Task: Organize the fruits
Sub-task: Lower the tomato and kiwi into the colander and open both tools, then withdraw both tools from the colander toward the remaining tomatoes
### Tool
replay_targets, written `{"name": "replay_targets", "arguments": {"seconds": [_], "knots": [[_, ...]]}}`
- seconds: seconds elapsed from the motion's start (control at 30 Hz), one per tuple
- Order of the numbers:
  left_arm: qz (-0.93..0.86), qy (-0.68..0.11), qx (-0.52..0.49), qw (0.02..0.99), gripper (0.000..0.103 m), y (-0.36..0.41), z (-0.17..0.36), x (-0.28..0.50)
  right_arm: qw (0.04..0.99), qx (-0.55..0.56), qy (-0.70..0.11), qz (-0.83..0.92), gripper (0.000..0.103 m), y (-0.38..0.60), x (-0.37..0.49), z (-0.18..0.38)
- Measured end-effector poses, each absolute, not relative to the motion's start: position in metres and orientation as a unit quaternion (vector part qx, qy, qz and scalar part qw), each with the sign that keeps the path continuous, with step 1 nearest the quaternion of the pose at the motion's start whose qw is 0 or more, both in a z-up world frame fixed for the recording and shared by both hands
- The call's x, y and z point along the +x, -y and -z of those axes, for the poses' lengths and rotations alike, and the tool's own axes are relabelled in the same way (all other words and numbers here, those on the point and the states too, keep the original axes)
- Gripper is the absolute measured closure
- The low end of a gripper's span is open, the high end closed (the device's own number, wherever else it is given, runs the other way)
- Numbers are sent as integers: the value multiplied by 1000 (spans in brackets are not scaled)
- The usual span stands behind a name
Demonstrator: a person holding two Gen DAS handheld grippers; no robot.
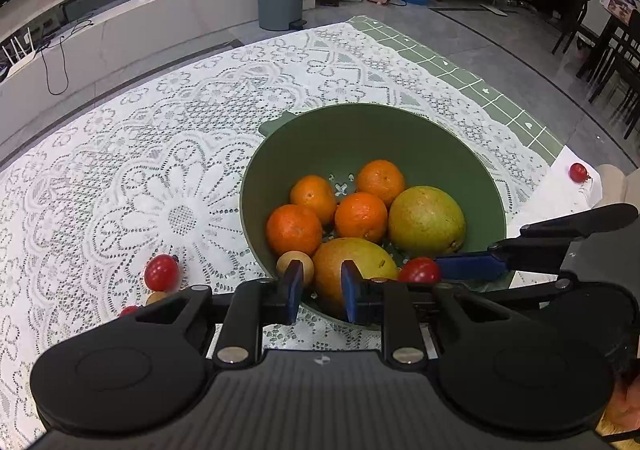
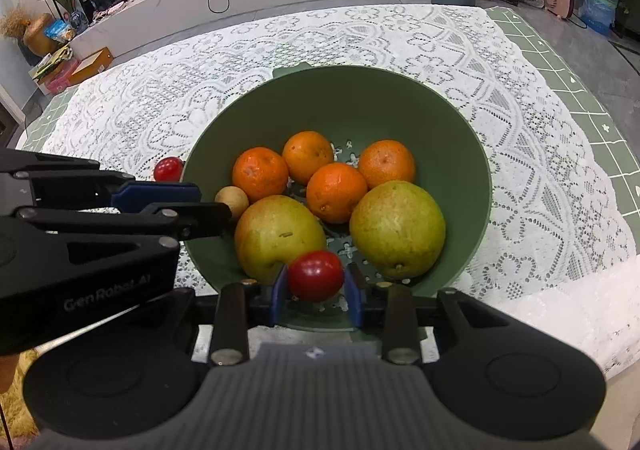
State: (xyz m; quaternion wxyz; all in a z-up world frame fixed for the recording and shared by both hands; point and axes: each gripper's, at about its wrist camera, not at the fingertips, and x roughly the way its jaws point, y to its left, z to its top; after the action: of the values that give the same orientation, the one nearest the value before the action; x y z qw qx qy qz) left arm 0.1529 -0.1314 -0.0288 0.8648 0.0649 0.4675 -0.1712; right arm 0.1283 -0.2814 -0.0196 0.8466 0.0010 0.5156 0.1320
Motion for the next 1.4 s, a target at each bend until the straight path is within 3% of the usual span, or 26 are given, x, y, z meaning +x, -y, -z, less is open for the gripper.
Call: {"name": "replay_targets", "arguments": {"seconds": [0.13,0.27,0.4,0.8,1.4], "knots": [[167,-464,73,867,74,133,26,152,847,0,-515,-130,72,281,128,20],[157,-457,72,872,61,131,23,151,852,6,-509,-122,65,284,127,18],[154,-448,67,878,60,128,19,147,858,4,-500,-119,60,284,125,16],[126,-419,51,898,40,109,0,125,875,-17,-471,-109,34,280,116,7],[64,-405,20,912,36,41,-13,92,905,-23,-396,-153,29,238,83,-12]]}}
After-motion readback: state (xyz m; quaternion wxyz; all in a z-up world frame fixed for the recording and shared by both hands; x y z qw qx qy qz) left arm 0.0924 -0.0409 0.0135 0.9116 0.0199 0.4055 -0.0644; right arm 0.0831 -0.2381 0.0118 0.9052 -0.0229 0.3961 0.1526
